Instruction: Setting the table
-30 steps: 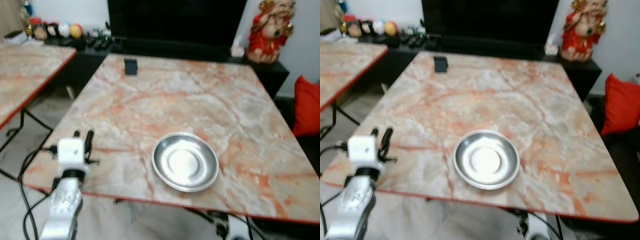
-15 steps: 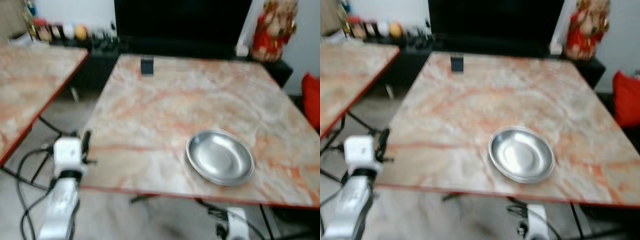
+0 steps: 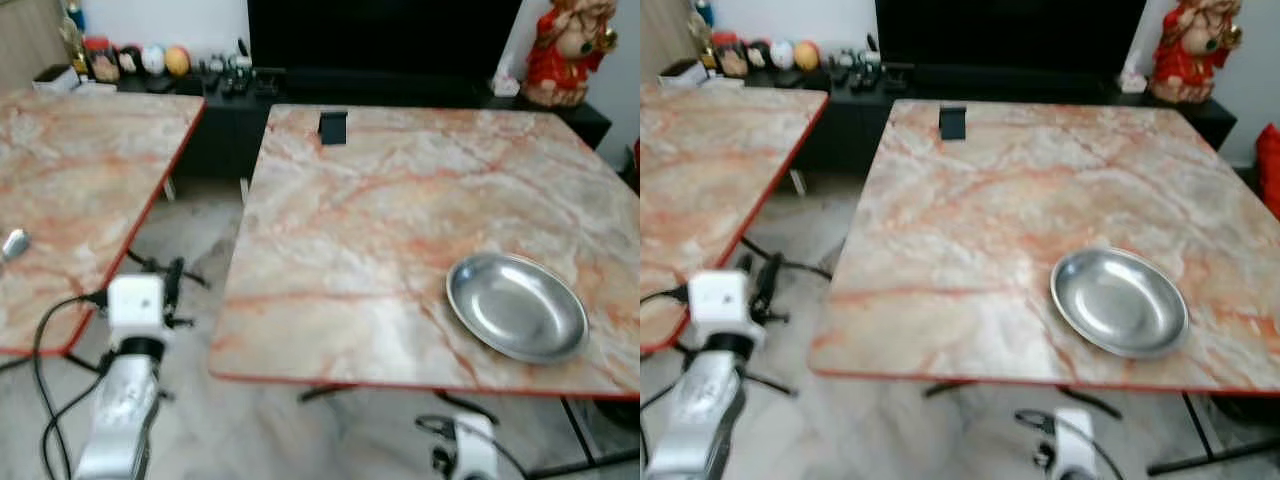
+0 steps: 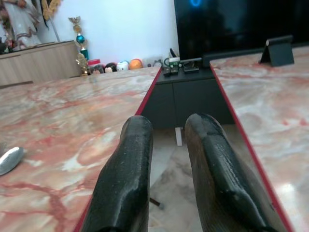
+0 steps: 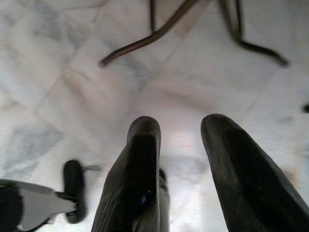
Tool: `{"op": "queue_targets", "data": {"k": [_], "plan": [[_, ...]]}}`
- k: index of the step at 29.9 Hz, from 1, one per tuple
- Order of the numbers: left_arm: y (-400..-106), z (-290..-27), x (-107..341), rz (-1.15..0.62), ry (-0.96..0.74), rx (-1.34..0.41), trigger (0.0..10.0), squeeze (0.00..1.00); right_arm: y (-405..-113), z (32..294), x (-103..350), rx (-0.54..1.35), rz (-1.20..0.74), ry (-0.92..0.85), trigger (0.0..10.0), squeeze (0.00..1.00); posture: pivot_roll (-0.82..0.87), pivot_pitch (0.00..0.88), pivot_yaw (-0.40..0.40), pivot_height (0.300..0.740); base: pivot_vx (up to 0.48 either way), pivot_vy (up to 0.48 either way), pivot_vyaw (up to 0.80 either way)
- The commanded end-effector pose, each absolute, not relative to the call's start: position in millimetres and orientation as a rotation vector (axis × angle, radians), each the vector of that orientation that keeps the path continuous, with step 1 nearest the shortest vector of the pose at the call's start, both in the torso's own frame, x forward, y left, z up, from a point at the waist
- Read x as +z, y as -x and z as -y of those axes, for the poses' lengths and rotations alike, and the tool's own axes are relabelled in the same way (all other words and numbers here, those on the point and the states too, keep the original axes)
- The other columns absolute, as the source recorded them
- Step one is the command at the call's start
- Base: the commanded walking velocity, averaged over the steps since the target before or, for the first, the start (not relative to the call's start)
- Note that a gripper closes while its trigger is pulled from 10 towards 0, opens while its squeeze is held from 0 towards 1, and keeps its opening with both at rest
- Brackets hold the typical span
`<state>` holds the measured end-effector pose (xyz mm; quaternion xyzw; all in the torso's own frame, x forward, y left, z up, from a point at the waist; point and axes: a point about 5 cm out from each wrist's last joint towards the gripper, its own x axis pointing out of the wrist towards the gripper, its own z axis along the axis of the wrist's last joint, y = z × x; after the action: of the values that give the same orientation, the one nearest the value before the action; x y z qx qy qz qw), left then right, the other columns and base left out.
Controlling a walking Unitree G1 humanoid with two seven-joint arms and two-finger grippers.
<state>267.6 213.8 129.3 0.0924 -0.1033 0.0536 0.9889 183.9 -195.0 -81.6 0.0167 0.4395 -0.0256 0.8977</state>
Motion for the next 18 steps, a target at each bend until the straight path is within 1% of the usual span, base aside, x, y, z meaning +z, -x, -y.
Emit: {"op": "queue_targets", "data": {"k": [1,9,15,18], "plan": [[-269.7,-205.5,130.8,0.215,-0.18,0.078,10.0,0.0,-178.2,203.0,-82.9,-0.077,-0.92,-0.032,10.0,0.0,0.01,0.0,-0.006,0.718,0.0,0.398,0.0],[-269.5,-206.1,132.6,0.22,-0.18,0.075,10.0,0.0,-178.8,201.7,-82.7,-0.058,-0.917,-0.01,10.0,0.0,0.02,0.0,-0.004,0.718,0.0,0.4,0.0],[-268.9,-206.0,134.1,0.224,-0.181,0.075,10.0,0.0,-178.4,201.3,-83.0,-0.06,-0.918,-0.015,10.0,0.0,0.02,0.0,-0.004,0.718,0.0,0.405,0.7],[-269.0,-206.2,135.4,0.227,-0.181,0.076,10.0,0.0,-178.2,201.0,-83.1,-0.061,-0.917,-0.029,10.0,0.0,0.02,0.0,-0.005,0.718,0.0,0.407,0.0]]}}
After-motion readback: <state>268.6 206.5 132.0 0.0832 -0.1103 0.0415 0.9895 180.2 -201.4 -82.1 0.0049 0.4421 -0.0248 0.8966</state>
